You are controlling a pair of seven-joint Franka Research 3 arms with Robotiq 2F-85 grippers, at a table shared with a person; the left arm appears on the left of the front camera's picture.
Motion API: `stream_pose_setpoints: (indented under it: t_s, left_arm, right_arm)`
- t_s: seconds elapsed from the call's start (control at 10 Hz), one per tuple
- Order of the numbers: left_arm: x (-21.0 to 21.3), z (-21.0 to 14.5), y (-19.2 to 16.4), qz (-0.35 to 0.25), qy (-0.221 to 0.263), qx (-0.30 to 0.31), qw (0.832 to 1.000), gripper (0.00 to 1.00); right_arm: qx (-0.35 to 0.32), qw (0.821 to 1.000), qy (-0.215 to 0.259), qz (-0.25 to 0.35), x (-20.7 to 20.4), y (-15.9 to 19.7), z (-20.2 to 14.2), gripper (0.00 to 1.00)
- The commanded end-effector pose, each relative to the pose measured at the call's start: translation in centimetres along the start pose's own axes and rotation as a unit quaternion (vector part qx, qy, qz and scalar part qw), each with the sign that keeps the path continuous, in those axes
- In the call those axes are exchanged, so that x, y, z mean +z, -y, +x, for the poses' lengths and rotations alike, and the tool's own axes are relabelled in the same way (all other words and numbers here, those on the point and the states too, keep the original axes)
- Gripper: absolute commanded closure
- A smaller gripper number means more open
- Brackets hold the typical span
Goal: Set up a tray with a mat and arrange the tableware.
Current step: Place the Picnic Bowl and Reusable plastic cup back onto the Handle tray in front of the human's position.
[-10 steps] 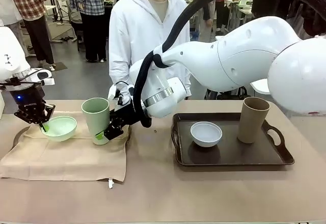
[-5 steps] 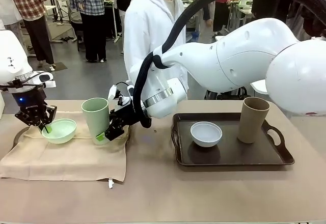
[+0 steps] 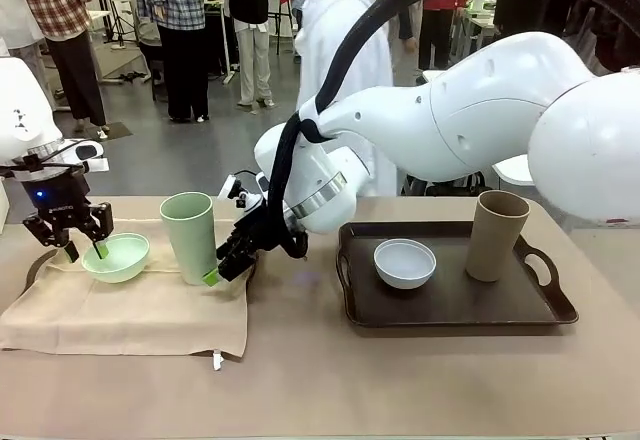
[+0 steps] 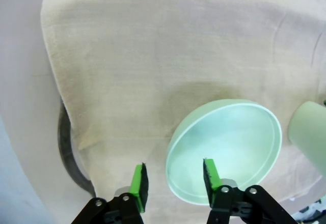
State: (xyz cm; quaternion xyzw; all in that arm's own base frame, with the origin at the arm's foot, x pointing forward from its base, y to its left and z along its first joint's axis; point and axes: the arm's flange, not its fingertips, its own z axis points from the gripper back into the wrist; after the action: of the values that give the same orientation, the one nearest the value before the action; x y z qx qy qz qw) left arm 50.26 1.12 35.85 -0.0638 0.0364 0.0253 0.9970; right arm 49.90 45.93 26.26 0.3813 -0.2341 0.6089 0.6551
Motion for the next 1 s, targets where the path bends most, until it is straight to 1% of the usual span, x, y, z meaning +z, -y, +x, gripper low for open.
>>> stream_pose_setpoints:
  t_s: [0.0,0.1,0.2,0.4,0.5,0.6,0.7,0.8,0.9]
  left_arm:
    - [1.1,-0.2,0.0,-0.011,-0.004,-0.002,1.000,0.00]
    - [1.8,-0.6,0.0,-0.010,-0.002,-0.003,1.000,0.14]
    - [2.4,-0.8,0.2,-0.007,0.003,-0.006,1.000,0.00]
    - [4.3,-1.3,1.4,0.020,-0.004,-0.015,1.000,0.00]
    - [5.7,-1.6,2.2,0.036,-0.004,-0.023,0.999,0.00]
    - [7.3,-2.1,3.4,0.054,-0.001,-0.025,0.998,0.00]
    - [8.8,-2.4,4.5,0.063,0.000,-0.031,0.998,0.00]
    - [10.3,-3.0,5.9,0.073,0.000,-0.032,0.997,0.00]
    - [11.9,-3.7,7.6,0.084,0.001,-0.032,0.996,0.00]
  right_arm:
    - [-0.034,0.999,-0.016,-0.004,2.8,-1.3,-0.1,0.00]
    - [-0.042,0.998,-0.029,-0.024,4.4,-2.3,0.4,0.00]
    - [-0.050,0.996,-0.061,-0.047,6.2,-3.4,1.2,0.00]
    - [-0.085,0.986,-0.131,-0.067,10.5,-6.3,3.1,0.00]
    - [-0.120,0.977,-0.160,-0.074,12.6,-7.8,4.0,0.00]
    - [-0.169,0.964,-0.196,-0.069,14.7,-9.6,4.8,0.00]
    - [-0.223,0.946,-0.226,-0.067,16.7,-10.7,5.3,0.00]
    - [-0.271,0.927,-0.245,-0.081,18.6,-11.8,5.9,0.00]
    - [-0.301,0.913,-0.255,-0.100,20.3,-13.2,6.9,0.00]
